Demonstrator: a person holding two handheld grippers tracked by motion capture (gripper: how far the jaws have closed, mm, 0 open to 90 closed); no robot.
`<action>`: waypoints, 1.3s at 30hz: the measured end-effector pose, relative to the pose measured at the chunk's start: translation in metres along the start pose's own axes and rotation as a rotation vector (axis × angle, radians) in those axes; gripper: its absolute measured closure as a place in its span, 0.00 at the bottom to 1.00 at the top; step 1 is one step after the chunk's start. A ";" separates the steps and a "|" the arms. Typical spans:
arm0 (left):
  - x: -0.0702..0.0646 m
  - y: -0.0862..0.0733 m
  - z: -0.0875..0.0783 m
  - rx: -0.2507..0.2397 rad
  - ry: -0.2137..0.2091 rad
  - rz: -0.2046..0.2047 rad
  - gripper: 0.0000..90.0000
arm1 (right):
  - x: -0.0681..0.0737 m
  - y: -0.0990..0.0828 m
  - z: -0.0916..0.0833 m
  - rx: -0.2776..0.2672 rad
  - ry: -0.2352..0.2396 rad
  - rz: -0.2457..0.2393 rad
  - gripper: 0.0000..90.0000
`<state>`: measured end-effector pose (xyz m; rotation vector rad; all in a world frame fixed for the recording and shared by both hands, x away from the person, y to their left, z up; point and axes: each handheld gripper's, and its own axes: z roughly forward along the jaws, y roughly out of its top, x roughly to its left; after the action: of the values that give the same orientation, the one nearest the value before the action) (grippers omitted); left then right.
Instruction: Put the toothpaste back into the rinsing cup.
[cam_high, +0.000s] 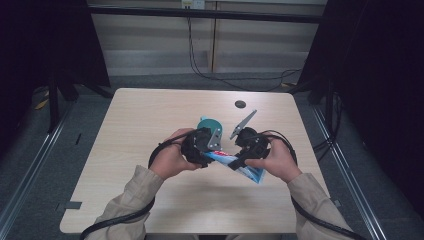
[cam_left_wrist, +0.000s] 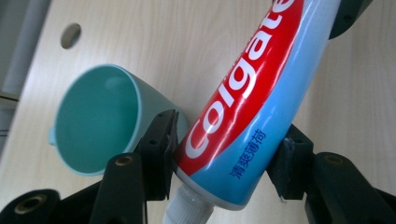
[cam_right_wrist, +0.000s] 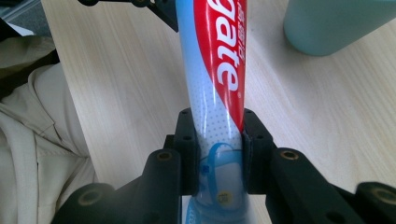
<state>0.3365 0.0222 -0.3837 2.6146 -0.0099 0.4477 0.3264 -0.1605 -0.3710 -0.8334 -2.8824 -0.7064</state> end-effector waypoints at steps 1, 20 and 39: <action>-0.001 -0.001 0.000 -0.004 0.003 0.018 0.54 | 0.000 0.000 0.001 0.004 0.000 -0.008 0.82; -0.002 0.002 0.002 -0.034 -0.008 -0.028 0.37 | 0.001 -0.001 -0.004 -0.001 -0.005 -0.012 0.83; -0.007 0.003 0.007 -0.053 -0.090 -0.020 0.59 | 0.002 0.001 0.000 -0.015 -0.006 -0.063 0.80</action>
<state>0.3322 0.0159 -0.3904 2.5788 -0.0252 0.3177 0.3258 -0.1586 -0.3702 -0.7512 -2.9237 -0.7335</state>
